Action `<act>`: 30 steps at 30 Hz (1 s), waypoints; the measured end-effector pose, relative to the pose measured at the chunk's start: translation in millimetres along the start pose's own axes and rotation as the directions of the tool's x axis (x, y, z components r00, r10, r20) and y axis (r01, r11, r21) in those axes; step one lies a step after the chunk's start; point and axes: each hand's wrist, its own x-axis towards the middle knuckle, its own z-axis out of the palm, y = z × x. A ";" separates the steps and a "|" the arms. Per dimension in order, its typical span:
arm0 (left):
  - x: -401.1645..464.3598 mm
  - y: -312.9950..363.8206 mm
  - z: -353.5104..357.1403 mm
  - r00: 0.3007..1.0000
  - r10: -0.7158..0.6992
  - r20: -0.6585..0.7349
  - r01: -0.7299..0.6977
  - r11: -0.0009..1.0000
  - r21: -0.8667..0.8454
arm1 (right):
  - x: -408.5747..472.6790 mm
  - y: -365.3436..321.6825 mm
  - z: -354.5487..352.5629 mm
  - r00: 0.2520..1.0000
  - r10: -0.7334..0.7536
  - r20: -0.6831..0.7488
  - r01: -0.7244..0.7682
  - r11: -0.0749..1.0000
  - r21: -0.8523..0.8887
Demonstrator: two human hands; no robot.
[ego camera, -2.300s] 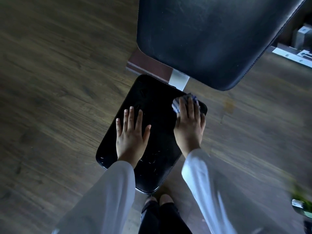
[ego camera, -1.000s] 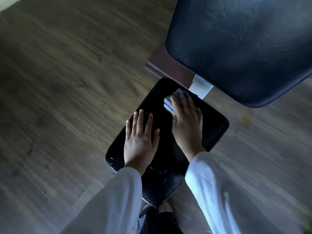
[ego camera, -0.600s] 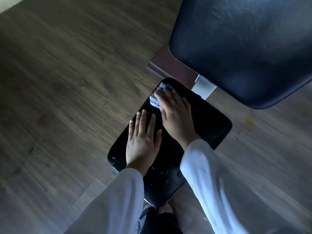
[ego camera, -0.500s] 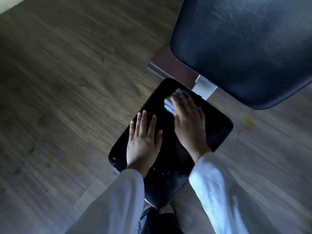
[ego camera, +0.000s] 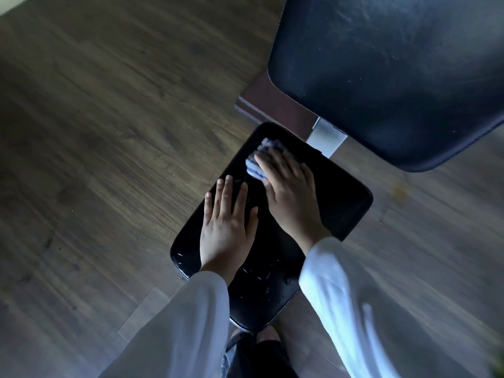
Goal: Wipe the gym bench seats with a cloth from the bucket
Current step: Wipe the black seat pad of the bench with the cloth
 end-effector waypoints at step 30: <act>-45.8 -19.0 -19.4 0.998 -0.054 -0.030 0.054 0.999 0.007 | -33.5 -47.1 3.2 0.998 -0.065 0.008 0.064 0.997 0.032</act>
